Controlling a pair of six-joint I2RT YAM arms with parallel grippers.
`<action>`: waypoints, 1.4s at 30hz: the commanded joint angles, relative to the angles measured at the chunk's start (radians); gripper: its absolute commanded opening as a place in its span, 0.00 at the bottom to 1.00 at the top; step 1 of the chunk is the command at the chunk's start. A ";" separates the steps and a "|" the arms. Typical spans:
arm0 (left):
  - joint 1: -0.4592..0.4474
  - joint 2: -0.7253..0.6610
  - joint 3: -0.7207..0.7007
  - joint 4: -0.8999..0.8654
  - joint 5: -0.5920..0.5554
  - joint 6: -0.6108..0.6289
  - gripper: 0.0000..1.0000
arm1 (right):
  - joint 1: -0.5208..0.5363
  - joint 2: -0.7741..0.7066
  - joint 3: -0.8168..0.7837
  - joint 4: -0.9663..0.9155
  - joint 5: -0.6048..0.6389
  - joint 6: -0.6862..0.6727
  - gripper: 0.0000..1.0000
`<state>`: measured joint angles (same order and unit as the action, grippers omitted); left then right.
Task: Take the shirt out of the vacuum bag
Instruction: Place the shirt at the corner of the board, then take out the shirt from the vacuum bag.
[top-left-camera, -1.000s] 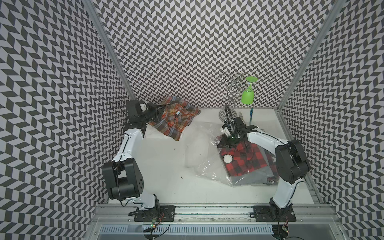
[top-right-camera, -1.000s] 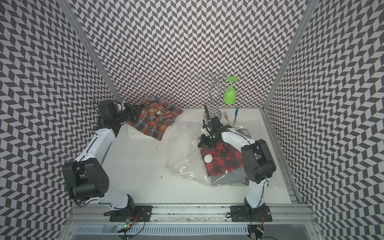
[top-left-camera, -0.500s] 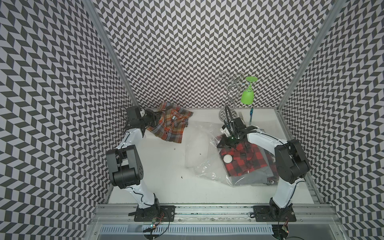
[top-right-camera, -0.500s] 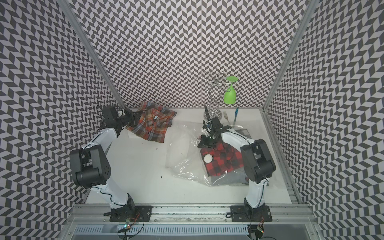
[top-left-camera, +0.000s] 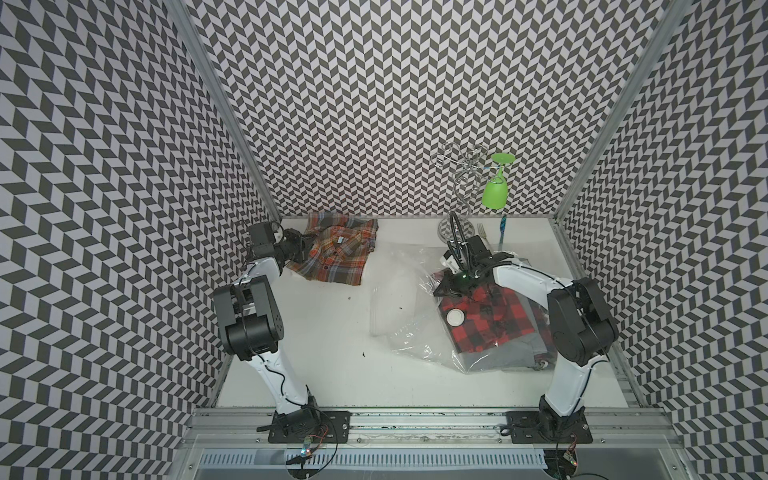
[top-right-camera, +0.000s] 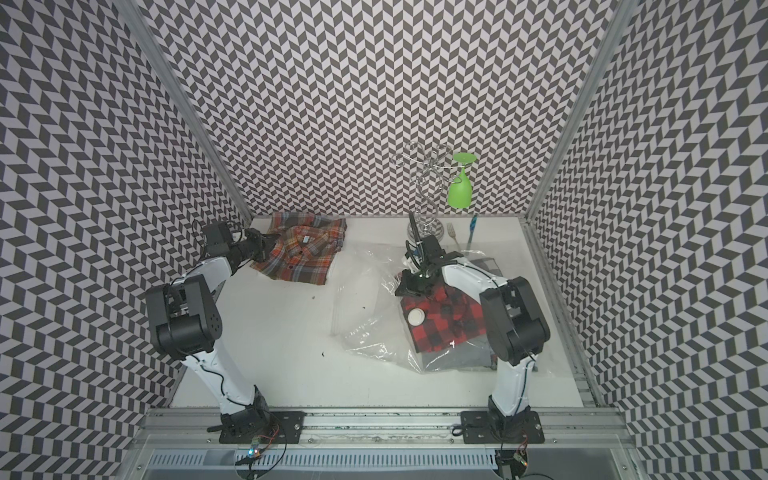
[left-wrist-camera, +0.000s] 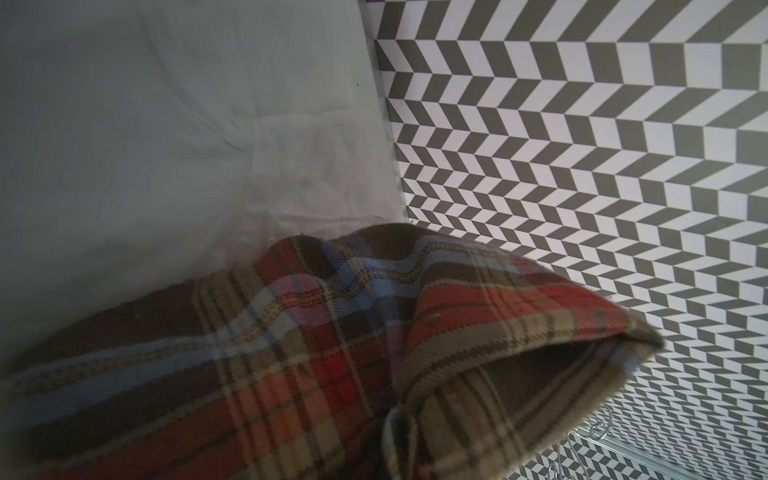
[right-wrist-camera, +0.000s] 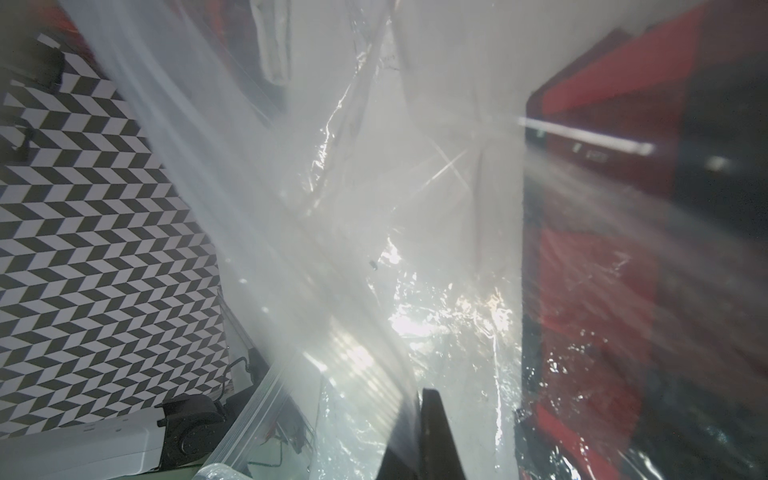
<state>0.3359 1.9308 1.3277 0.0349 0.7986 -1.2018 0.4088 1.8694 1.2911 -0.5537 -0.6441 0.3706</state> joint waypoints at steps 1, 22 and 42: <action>0.017 0.042 0.108 -0.070 0.047 0.082 0.31 | -0.005 0.010 0.005 0.032 0.010 0.002 0.00; -0.117 -0.035 0.692 -0.848 -0.473 0.598 1.00 | 0.008 -0.017 0.027 0.026 -0.038 0.008 0.00; -0.541 -0.577 -0.237 -0.457 -0.162 0.474 0.79 | 0.032 -0.092 0.115 0.006 -0.115 0.051 0.00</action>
<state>-0.1570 1.3933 1.1721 -0.5896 0.5018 -0.6498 0.4324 1.8282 1.3708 -0.5735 -0.7372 0.4126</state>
